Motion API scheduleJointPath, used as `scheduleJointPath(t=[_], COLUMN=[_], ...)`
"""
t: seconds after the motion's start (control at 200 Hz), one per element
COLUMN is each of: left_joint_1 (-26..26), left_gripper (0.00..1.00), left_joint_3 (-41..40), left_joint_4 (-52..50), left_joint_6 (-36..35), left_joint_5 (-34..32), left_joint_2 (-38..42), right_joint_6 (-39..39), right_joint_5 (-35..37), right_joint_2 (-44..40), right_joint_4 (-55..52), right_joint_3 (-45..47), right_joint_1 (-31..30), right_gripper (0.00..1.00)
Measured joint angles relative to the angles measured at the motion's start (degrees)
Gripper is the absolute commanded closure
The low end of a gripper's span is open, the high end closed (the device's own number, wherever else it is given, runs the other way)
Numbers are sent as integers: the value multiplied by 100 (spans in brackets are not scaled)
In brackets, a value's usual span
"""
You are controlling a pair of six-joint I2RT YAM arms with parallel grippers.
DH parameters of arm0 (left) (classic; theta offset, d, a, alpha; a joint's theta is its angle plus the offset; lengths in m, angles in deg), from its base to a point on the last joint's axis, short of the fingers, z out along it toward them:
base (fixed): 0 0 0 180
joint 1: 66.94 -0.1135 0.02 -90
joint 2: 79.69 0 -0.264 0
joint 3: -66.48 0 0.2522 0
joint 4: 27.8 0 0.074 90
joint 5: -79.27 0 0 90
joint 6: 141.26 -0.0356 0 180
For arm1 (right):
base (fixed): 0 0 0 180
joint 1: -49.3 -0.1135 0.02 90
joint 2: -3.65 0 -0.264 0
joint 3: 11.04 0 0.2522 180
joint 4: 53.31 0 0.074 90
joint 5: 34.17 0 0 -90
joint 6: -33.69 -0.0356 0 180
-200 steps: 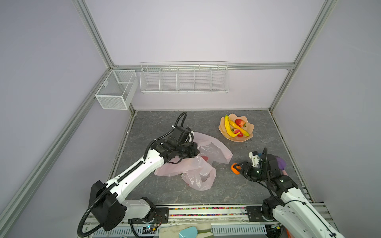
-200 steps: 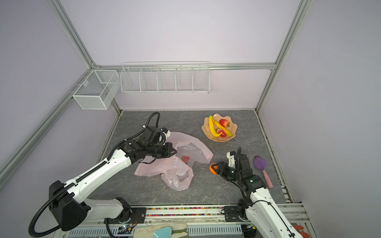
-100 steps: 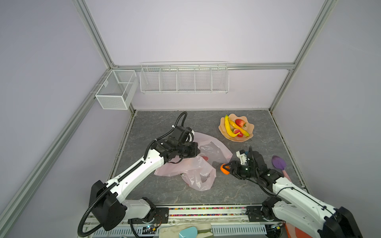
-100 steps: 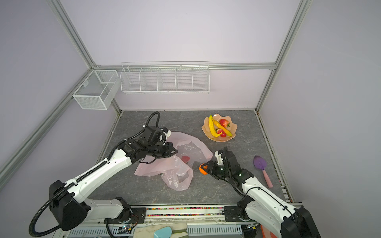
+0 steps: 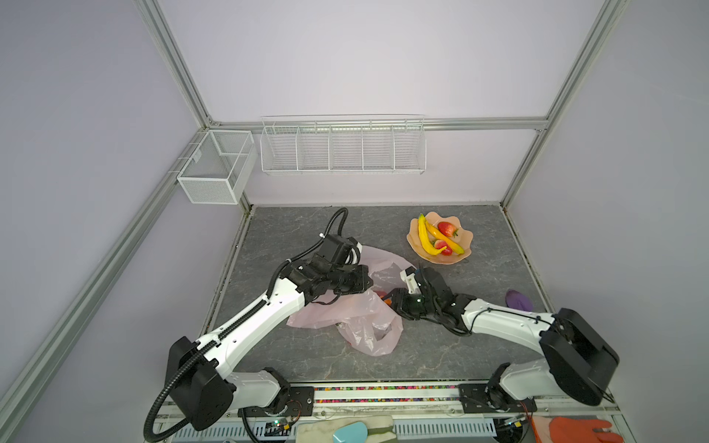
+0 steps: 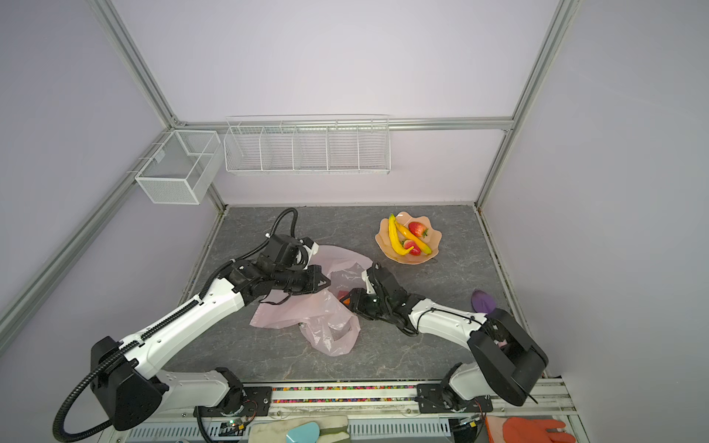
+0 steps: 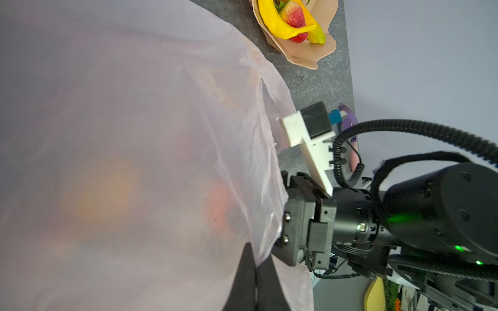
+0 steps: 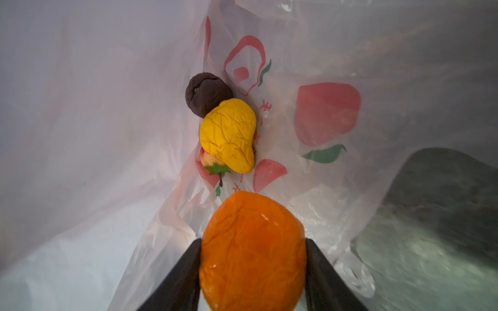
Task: Place the fruits into the plastic bag
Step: Place the fruit in the plastic bag.
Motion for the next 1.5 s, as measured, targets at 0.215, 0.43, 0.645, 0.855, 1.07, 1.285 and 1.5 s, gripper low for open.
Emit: scheduleJointPath(t=[0.215,0.43,0.645,0.855,1.07,1.285,1.5], left_joint_1=[0,0,0,0,0,0,-2], left_gripper=[100,100,100,100,100,100,100], left_joint_3=[0,0,0,0,0,0,-11], left_joint_4=[0,-2,-7,-7,-13,-74,-94], left_joint_6=[0,0,-35,-85,-133,-149,-149], left_joint_5=[28,31,17,13,-57,-203,-348], left_joint_2=[98,236,251,251,251,258,361], right_joint_6=[-212,-527,-975,-1390,-1362,-879,-378], right_joint_5=[-9,4,-72,-186,-225,-107,55], right_joint_2=[975,1720,2400,2732,2741,2649,2186], right_joint_4=[348,531,984,1405,955,-153,-1110], right_joint_3=[-719,-1445,-1917,-1978,-2087,-2350,-2474], right_joint_1=[-249,-275,-378,-501,-496,-492,-490], right_gripper=[64,63,61,37,6,2,4])
